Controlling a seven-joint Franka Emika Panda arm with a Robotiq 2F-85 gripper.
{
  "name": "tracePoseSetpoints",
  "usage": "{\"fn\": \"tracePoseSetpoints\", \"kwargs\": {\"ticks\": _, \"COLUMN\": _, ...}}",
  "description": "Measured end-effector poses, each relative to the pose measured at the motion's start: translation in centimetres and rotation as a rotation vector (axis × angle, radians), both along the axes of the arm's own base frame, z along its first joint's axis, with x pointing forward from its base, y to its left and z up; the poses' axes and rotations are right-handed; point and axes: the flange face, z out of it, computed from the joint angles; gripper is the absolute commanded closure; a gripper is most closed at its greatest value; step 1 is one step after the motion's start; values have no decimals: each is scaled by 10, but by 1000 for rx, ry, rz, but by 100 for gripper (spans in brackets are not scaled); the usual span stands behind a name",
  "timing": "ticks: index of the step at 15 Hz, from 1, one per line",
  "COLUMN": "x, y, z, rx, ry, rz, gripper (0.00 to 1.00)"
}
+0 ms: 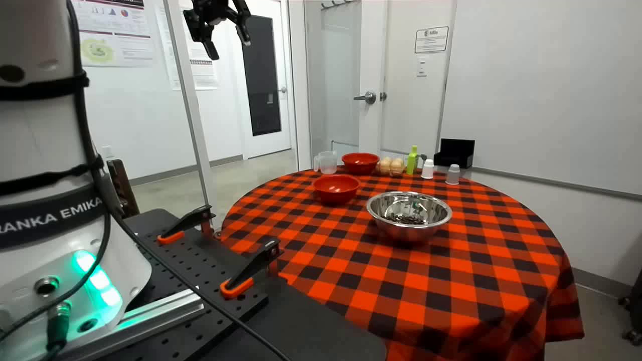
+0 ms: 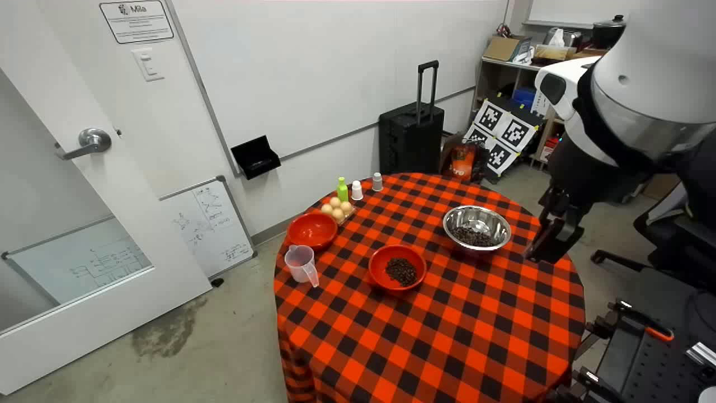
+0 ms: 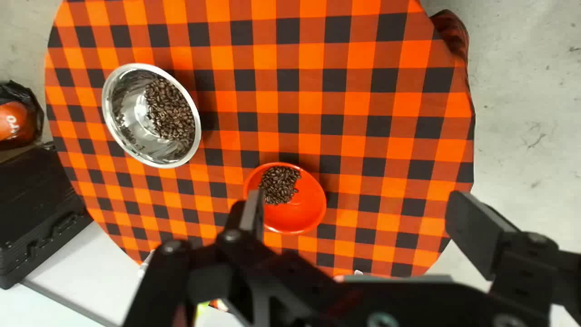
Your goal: Pour the contents in the red bowl into the silver bowl.
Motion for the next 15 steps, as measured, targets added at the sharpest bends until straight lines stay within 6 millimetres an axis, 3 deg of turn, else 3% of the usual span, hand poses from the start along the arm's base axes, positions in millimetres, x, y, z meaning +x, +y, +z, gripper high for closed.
{"fn": "tracePoseSetpoints", "kwargs": {"ticks": 15, "x": -6, "y": -3, "z": -3, "rx": -49, "ry": 57, "rz": 57, "gripper": 0}}
